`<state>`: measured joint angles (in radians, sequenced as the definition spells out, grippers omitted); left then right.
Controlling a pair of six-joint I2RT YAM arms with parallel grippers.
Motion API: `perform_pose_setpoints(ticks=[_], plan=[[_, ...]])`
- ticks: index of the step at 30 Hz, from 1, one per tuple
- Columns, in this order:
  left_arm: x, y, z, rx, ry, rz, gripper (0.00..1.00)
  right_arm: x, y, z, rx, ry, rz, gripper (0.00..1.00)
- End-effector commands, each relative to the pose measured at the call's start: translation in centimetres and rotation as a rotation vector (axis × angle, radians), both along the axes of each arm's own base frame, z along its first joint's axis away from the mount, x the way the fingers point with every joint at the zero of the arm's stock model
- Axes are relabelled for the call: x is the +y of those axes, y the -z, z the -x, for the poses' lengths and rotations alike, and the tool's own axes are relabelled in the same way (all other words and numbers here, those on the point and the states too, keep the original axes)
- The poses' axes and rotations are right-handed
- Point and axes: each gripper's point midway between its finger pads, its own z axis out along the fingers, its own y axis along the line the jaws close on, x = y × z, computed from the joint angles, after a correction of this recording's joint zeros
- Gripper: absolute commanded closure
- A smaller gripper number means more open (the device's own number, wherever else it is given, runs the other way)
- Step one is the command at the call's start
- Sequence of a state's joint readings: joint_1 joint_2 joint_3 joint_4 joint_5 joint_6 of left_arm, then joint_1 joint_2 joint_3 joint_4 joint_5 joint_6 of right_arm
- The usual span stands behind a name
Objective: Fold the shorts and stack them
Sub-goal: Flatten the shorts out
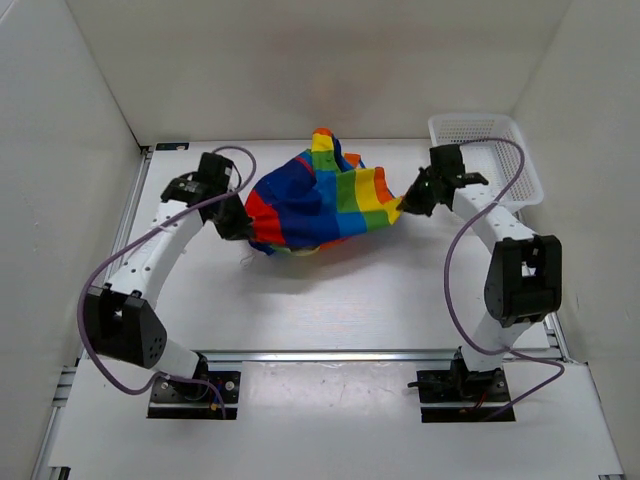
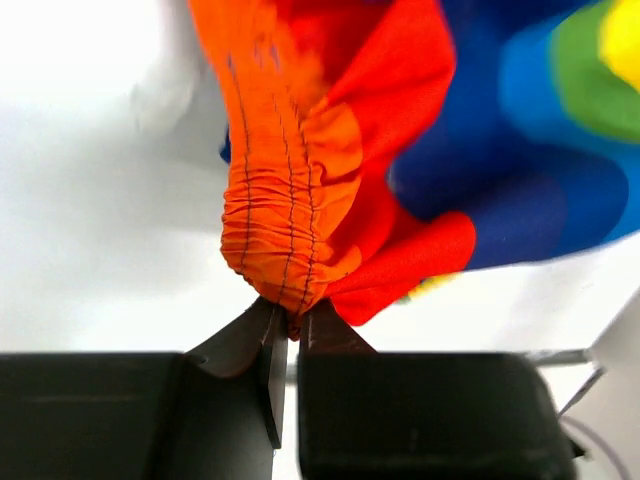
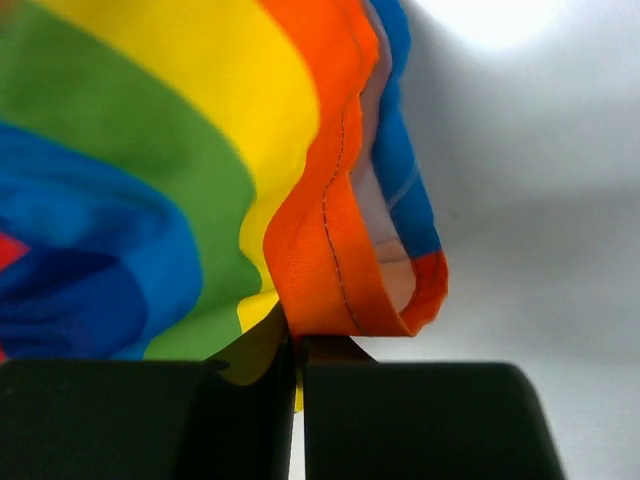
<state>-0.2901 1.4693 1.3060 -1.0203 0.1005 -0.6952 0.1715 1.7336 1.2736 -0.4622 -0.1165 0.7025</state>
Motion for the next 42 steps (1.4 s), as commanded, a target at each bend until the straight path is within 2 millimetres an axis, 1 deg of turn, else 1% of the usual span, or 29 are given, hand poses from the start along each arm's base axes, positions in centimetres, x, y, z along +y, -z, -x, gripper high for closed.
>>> perform_pose_setpoints(ticks=[1, 2, 3, 4, 6, 7, 8, 10, 11, 12, 13, 14, 16, 17, 18, 19, 20, 21, 22, 23, 24, 25, 27, 28, 30, 35, 38, 39, 42], plan=[[3.5, -3.1, -0.8, -0.068, -0.020, -0.094, 0.89, -2.6, -6.7, -1.3, -0.141, 0.006, 0.114, 0.99], [3.8, -3.1, -0.9, -0.067, -0.031, -0.095, 0.89, -2.7, -6.7, -0.7, -0.128, 0.005, 0.116, 0.98], [3.7, -3.6, -0.7, -0.082, -0.018, -0.086, 0.89, -2.7, -6.7, 0.7, -0.096, -0.021, 0.117, 0.94], [3.6, -2.2, 0.2, -0.044, -0.009, -0.081, 0.89, -2.8, -6.2, 1.5, -0.076, -0.022, 0.120, 0.80], [3.2, -0.6, 0.8, -0.021, 0.005, -0.056, 0.89, -2.9, -4.7, 2.8, -0.049, -0.029, 0.116, 0.70], [2.7, 0.8, 1.8, 0.016, 0.013, -0.023, 0.89, -2.8, -4.5, 2.8, -0.050, -0.020, 0.110, 0.66], [2.2, 1.5, 1.4, 0.014, 0.022, -0.001, 0.89, -2.6, -4.2, 2.5, -0.050, -0.025, 0.102, 0.66], [1.6, 3.3, 1.3, 0.068, 0.029, 0.006, 0.89, -2.0, -2.9, 0.7, -0.032, -0.036, 0.089, 0.65], [1.1, 3.5, 0.9, 0.065, 0.043, 0.006, 0.89, -1.3, -2.3, 0.0, -0.020, -0.052, 0.082, 0.65], [1.1, 3.7, 0.6, 0.071, 0.039, -0.004, 0.89, -1.1, -1.0, -1.1, 0.032, -0.054, 0.089, 0.65], [0.7, 4.2, 0.4, 0.089, 0.043, -0.006, 0.89, -1.1, -0.6, -1.5, 0.055, -0.055, 0.092, 0.65], [0.6, 3.7, -0.3, 0.071, 0.040, -0.010, 0.89, -1.2, -0.2, -1.5, 0.075, -0.051, 0.103, 0.66], [0.5, 3.0, -0.9, 0.049, 0.040, -0.005, 0.89, -1.5, -0.1, -0.6, 0.066, -0.045, 0.130, 0.66], [0.4, 2.6, -1.2, 0.035, 0.040, -0.001, 0.89, -2.0, -1.9, 0.0, 0.011, -0.030, 0.141, 0.65], [0.4, 2.5, -1.2, 0.035, 0.040, -0.001, 0.89, -2.4, -2.1, 0.7, -0.002, -0.020, 0.154, 0.63], [0.4, 2.5, -1.2, 0.035, 0.040, -0.001, 0.89, -2.9, -0.9, 2.5, 0.024, -0.006, 0.164, 0.62], [0.4, 2.3, -1.4, 0.026, 0.040, 0.001, 0.89, -3.1, -2.1, 3.5, -0.016, -0.003, 0.157, 0.57], [0.4, 2.3, -1.4, 0.026, 0.040, 0.001, 0.89, -3.3, -1.8, 4.4, -0.015, -0.003, 0.158, 0.50], [0.4, 2.3, -1.4, 0.026, 0.040, 0.001, 0.89, -3.2, -1.4, 5.6, -0.005, -0.013, 0.159, 0.48], [0.4, 2.5, -1.4, 0.035, 0.040, -0.001, 0.89, -3.2, -0.4, 7.6, 0.015, -0.023, 0.149, 0.48], [0.4, 2.5, -1.4, 0.035, 0.040, -0.001, 0.89, -2.7, 0.0, 8.5, 0.023, -0.033, 0.114, 0.38], [0.4, 2.5, -1.4, 0.035, 0.040, -0.001, 0.89, -2.6, 1.7, 10.4, 0.070, -0.041, 0.093, 0.35], [0.2, 2.5, -1.4, 0.037, 0.044, 0.007, 0.89, -1.4, 1.9, 11.1, 0.051, -0.053, 0.014, 0.28], [0.3, 2.2, -1.1, 0.037, 0.044, 0.007, 0.89, -0.7, 2.9, 12.5, 0.083, -0.070, -0.037, 0.28], [0.3, 2.0, -1.1, 0.028, 0.044, 0.009, 0.89, 0.1, 3.3, 12.6, 0.078, -0.067, -0.077, 0.28], [0.3, 0.5, -1.0, 0.007, 0.044, 0.014, 0.89, 0.7, 4.8, 12.2, 0.098, -0.066, -0.091, 0.34], [0.5, 0.0, -1.0, -0.004, 0.040, 0.008, 0.89, 0.7, 4.7, 10.3, 0.063, -0.056, -0.079, 0.37], [0.5, 0.0, -1.0, -0.004, 0.040, 0.008, 0.89, 0.7, 5.4, 9.9, 0.076, -0.050, -0.068, 0.37], [0.4, -0.3, -1.2, -0.013, 0.040, 0.010, 0.89, 1.0, 5.5, 8.3, 0.079, -0.050, -0.068, 0.44]])
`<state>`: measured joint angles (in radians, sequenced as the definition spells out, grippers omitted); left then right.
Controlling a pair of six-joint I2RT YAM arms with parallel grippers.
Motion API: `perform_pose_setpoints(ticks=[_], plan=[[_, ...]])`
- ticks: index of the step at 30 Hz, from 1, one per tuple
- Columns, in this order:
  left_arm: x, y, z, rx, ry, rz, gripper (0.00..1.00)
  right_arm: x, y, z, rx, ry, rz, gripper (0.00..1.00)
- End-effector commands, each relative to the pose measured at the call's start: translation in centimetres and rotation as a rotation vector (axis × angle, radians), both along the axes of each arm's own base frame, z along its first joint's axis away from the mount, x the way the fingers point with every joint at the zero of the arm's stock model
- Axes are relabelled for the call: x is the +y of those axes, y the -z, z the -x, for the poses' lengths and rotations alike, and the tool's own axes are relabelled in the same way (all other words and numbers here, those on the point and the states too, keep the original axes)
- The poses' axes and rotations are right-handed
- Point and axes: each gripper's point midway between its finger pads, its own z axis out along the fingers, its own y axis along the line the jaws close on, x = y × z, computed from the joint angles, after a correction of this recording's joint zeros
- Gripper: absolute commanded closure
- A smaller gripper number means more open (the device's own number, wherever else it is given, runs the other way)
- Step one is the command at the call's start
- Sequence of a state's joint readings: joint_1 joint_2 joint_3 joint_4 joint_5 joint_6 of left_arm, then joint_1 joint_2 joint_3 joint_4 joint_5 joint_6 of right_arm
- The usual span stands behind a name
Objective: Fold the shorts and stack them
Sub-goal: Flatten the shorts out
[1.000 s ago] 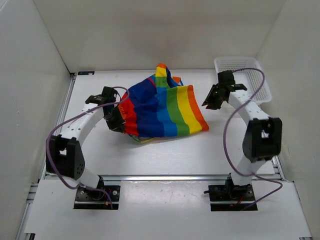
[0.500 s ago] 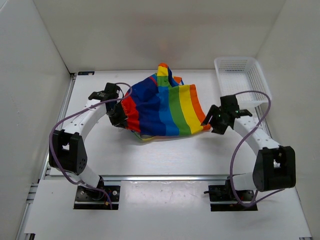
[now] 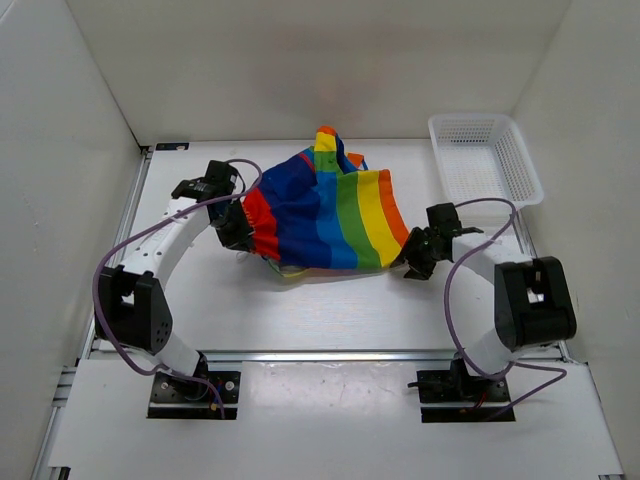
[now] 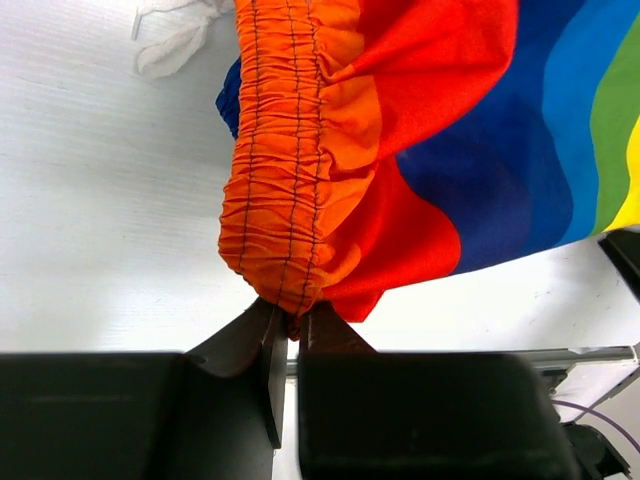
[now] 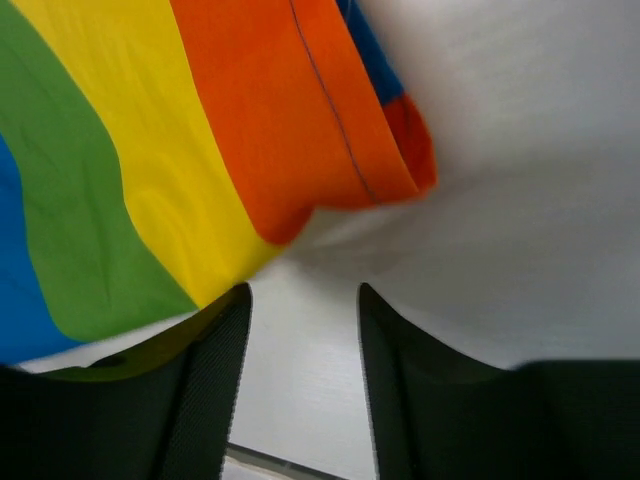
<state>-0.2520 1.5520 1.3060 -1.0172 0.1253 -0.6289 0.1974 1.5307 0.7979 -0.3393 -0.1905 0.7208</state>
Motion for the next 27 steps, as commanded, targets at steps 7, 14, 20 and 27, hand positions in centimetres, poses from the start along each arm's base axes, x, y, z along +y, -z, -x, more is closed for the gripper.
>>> perform_pose_setpoints(ticks=[7, 14, 20, 27], plan=[[-0.3, -3.0, -0.4, -0.085, 0.004, 0.025, 0.89, 1.5, -1.8, -5.0, -0.088, 0.032, -0.055, 0.49], [-0.2, -2.9, -0.2, -0.076, 0.004, 0.023, 0.89, 1.8, -1.2, -6.9, -0.075, 0.045, -0.048, 0.44], [-0.2, -2.9, -0.2, -0.078, 0.012, 0.020, 0.89, 1.9, 0.5, -7.8, -0.033, 0.041, 0.013, 0.49], [0.0, -3.0, 0.0, -0.080, 0.009, 0.012, 0.89, 1.4, 2.9, -6.7, 0.035, 0.029, 0.152, 0.46]])
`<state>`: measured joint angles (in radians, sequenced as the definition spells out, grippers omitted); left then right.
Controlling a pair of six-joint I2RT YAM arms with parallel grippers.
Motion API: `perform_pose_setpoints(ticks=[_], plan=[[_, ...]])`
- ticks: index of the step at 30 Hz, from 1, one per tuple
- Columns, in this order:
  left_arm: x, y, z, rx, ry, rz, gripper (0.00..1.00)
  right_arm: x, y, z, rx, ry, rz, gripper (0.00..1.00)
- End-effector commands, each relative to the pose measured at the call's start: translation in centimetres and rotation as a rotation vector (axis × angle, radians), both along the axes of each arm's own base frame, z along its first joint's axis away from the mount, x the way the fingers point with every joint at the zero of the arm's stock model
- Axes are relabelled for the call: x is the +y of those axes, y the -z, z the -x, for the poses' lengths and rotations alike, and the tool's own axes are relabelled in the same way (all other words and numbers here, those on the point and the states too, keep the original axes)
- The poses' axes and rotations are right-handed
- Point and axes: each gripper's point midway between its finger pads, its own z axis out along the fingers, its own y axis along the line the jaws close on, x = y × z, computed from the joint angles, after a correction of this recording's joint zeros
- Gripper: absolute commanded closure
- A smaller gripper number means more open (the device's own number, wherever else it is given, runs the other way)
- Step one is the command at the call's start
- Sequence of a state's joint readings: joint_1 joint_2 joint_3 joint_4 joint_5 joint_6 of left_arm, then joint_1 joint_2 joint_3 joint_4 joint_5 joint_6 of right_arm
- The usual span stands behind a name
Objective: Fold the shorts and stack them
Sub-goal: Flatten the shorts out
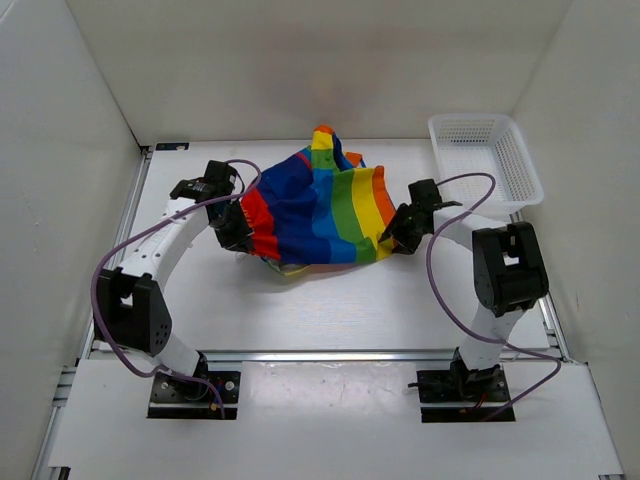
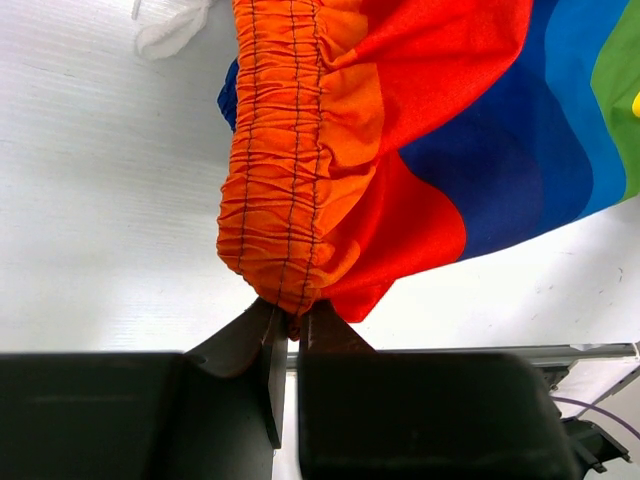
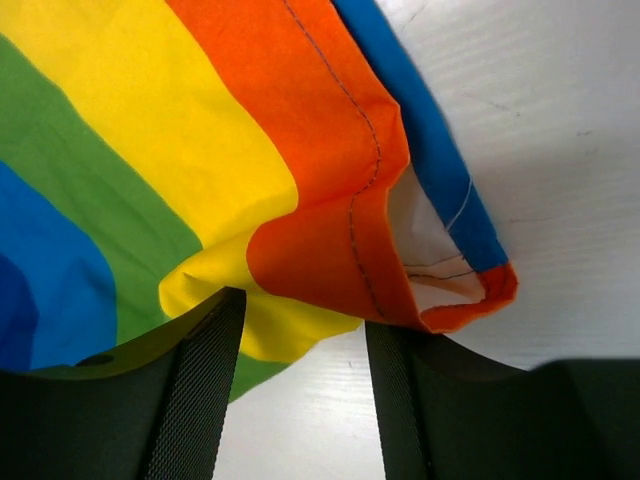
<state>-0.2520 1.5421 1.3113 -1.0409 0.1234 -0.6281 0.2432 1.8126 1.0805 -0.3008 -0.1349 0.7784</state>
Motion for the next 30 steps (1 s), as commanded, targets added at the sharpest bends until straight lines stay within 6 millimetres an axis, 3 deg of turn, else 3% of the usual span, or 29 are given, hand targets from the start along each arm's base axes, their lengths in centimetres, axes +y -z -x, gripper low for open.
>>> perform_pose_setpoints(ticks=[1, 4, 5, 7, 11, 18, 22, 30], plan=[[-0.1, -2.7, -0.4, -0.087, 0.009, 0.016, 0.89, -2.1, 2.4, 1.2, 0.063, 0.019, 0.207, 0.43], [-0.1, -2.7, -0.4, -0.089, 0.017, 0.013, 0.89, -3.6, 1.2, 1.5, 0.043, -0.008, 0.421, 0.40], [0.0, -2.6, -0.2, -0.080, 0.017, 0.010, 0.89, -3.3, 0.0, 0.9, 0.004, -0.024, 0.489, 0.38], [0.0, -2.9, -0.2, -0.089, 0.017, 0.013, 0.89, -5.5, 0.2, 1.3, 0.040, -0.039, 0.668, 0.38], [0.2, -3.2, -0.2, -0.100, 0.014, 0.007, 0.89, -5.7, 0.0, 1.4, 0.063, -0.050, 0.713, 0.38], [0.2, -3.2, -0.2, -0.100, 0.014, 0.007, 0.89, -3.8, -4.0, 2.1, -0.067, -0.022, 0.555, 0.35], [0.2, -3.2, -0.2, -0.100, 0.014, 0.007, 0.89, -1.9, -2.7, 3.0, -0.039, -0.047, 0.420, 0.30], [0.2, -3.4, -0.1, -0.109, 0.014, 0.009, 0.89, 1.7, 0.4, 3.4, 0.018, -0.030, 0.179, 0.30]])
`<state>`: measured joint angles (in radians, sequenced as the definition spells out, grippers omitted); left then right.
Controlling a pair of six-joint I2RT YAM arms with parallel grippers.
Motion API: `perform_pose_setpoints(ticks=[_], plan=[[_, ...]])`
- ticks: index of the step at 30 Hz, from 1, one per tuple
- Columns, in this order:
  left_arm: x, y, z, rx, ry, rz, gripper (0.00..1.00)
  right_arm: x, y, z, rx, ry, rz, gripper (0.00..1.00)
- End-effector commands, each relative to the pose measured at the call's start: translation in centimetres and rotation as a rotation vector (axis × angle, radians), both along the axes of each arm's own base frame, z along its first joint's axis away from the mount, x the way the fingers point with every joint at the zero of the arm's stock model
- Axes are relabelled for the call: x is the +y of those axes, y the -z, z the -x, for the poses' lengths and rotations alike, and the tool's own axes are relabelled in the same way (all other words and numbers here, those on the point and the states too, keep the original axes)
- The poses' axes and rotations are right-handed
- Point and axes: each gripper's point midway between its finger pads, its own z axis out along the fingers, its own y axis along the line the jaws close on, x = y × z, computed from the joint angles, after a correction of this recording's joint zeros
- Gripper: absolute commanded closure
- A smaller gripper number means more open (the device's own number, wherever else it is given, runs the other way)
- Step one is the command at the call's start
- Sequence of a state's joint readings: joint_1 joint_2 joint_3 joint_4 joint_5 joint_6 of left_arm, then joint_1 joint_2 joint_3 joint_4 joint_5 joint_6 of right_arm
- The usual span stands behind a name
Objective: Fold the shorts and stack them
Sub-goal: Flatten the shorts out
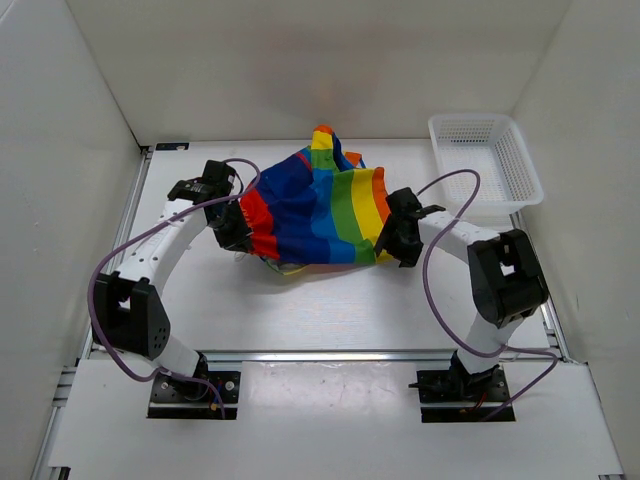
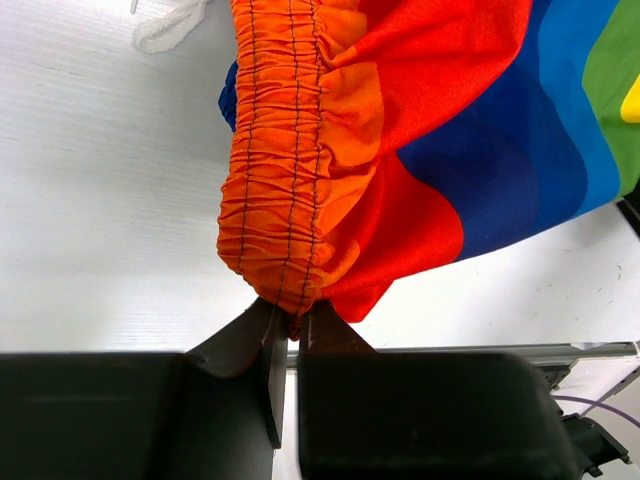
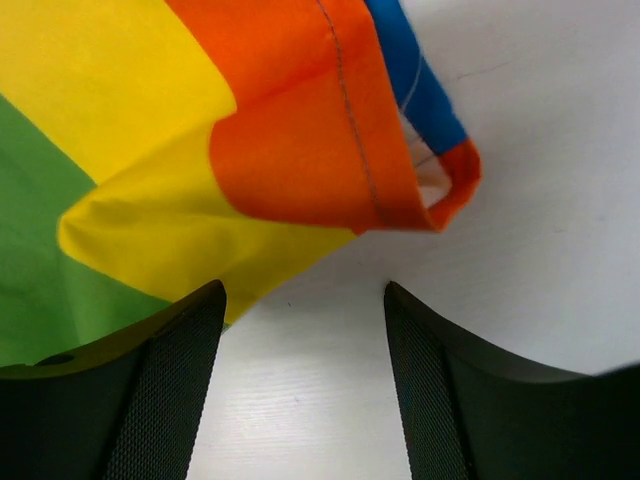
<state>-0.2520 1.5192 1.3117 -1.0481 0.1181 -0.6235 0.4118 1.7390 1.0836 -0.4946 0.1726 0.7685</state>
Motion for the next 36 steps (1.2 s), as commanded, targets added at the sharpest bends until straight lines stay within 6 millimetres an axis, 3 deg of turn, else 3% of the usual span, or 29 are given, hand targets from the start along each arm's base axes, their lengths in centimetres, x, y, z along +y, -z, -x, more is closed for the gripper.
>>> perform_pose_setpoints(ticks=[1, 6, 9, 12, 13, 16, 21, 22, 24, 25, 27, 28, 29, 31, 32, 33, 34, 35, 36], plan=[[0.0, -2.8, -0.3, -0.091, 0.012, 0.011, 0.89, 2.2, 0.9, -0.8, -0.001, 0.022, -0.128, 0.30], [0.0, -2.8, -0.3, -0.093, 0.020, 0.008, 0.89, 2.2, 2.4, -1.7, -0.018, 0.103, -0.153, 0.33], [0.1, -2.7, -0.1, -0.084, 0.020, 0.006, 0.89, 1.7, 3.5, -2.0, -0.012, 0.158, -0.155, 0.45], [0.1, -2.9, 0.0, -0.083, 0.020, 0.005, 0.89, 1.7, 4.3, -2.3, -0.004, 0.184, -0.150, 0.67], [0.1, -3.2, -0.2, -0.094, 0.028, 0.004, 0.89, 1.7, 4.7, -2.2, 0.006, 0.194, -0.148, 0.81], [0.2, -3.1, 0.1, -0.082, 0.028, 0.001, 0.89, 0.9, 4.9, -1.9, 0.011, 0.209, -0.105, 0.99], [0.7, -3.5, -0.1, -0.087, 0.019, -0.002, 0.89, -0.7, 2.9, -1.6, -0.034, 0.197, -0.042, 0.99], [1.3, -3.4, -0.1, -0.080, 0.003, -0.013, 0.89, -1.1, 1.3, -1.5, -0.055, 0.168, -0.023, 0.99], [1.7, -4.7, -0.7, -0.119, 0.004, -0.012, 0.89, -2.2, -0.6, -1.6, -0.096, 0.153, 0.027, 0.99], [1.7, -5.1, -0.7, -0.122, 0.004, -0.012, 0.89, -2.6, -2.7, -1.4, -0.129, 0.116, 0.045, 0.99], [2.6, -6.6, -1.5, -0.160, -0.017, -0.018, 0.89, -3.2, -5.0, -1.4, -0.163, 0.085, 0.050, 0.99], [2.9, -7.2, -1.6, -0.169, -0.029, -0.017, 0.89, -3.5, -7.8, -1.7, -0.214, 0.049, 0.054, 0.99], [3.0, -9.0, -2.5, -0.221, -0.028, -0.003, 0.89, -3.6, -9.3, -2.0, -0.242, 0.025, 0.057, 0.99], [3.0, -10.6, -3.1, -0.243, -0.033, 0.010, 0.89, -3.8, -12.7, -2.7, -0.295, -0.004, 0.061, 0.99], [3.0, -11.7, -3.4, -0.264, -0.033, 0.013, 0.89, -3.9, -16.2, -3.8, -0.347, -0.028, 0.067, 0.99], [2.7, -14.4, -4.5, -0.325, -0.032, 0.042, 0.89, -4.2, -18.1, -4.4, -0.379, -0.030, 0.068, 0.99], [2.8, -15.8, -4.9, -0.356, -0.036, 0.055, 0.89, -4.3, -20.1, -4.9, -0.415, -0.037, 0.060, 0.99], [2.8, -17.5, -5.1, -0.399, -0.036, 0.062, 0.89, -4.1, -24.3, -5.7, -0.495, -0.052, 0.051, 0.99], [2.8, -20.7, -5.8, -0.483, -0.045, 0.092, 0.89, -4.4, -26.6, -5.8, -0.540, -0.052, 0.037, 0.99]])
